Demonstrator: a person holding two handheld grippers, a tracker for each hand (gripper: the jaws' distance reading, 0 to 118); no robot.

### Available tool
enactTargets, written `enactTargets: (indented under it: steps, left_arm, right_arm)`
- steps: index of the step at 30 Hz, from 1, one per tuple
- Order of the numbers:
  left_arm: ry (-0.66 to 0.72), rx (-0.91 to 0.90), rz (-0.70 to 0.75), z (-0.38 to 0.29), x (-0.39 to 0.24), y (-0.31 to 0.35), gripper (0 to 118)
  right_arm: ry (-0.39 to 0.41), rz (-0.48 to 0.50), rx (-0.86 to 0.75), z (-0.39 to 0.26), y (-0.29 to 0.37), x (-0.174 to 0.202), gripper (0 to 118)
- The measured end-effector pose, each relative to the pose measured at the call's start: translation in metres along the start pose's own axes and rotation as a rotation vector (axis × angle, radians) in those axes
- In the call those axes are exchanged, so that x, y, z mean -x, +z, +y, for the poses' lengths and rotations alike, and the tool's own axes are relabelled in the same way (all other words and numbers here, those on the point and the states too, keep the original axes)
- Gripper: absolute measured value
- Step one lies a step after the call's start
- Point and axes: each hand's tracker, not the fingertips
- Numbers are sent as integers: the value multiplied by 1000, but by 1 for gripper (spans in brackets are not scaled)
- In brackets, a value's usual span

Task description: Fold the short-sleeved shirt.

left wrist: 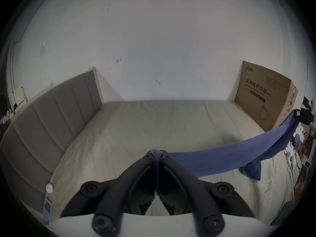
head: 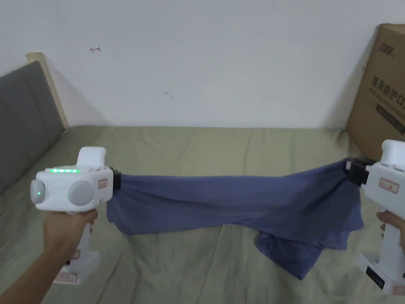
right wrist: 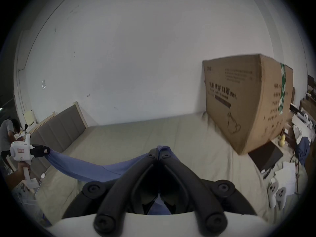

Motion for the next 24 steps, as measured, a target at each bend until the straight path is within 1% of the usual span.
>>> enactTargets:
  steps: [2,6,10,11,14,15,16,18,19,20,22,24]
  left_arm:
    - [35,53,-2,-25,4,9,2]
    - [73,94,-17,-77,15,32,2]
    - [111,128,-28,-125,22,63,2]
    - [119,136,-31,-135,23,71,2]
    - [114,155,-30,-168,23,95,2]
    - [113,165,-31,-179,22,103,2]
    - [107,173,-29,-190,23,110,2]
    - [98,194,-23,-208,21,123,2]
    - [97,201,-20,-216,22,129,2]
    - [95,210,-17,-221,22,133,2]
    - [91,227,-10,-237,21,146,2]
    - [87,245,-4,-249,22,152,2]
  right_arm:
    - [-9,10,24,-23,19,1,0]
    - [-41,34,73,-71,65,3,0]
    - [-74,37,109,-118,116,5,0]
    - [-80,37,119,-107,105,4,0]
    - [-77,34,149,-107,103,4,0]
    - [-80,33,162,-115,90,-42,0]
    - [-85,30,175,-119,82,-69,0]
    - [-94,25,194,-118,79,-70,0]
    - [-97,21,207,-159,114,-80,0]
    - [-102,17,216,-174,126,-84,0]
    - [-123,13,248,-191,135,-89,0]
    - [-134,-1,268,-200,151,-84,0]
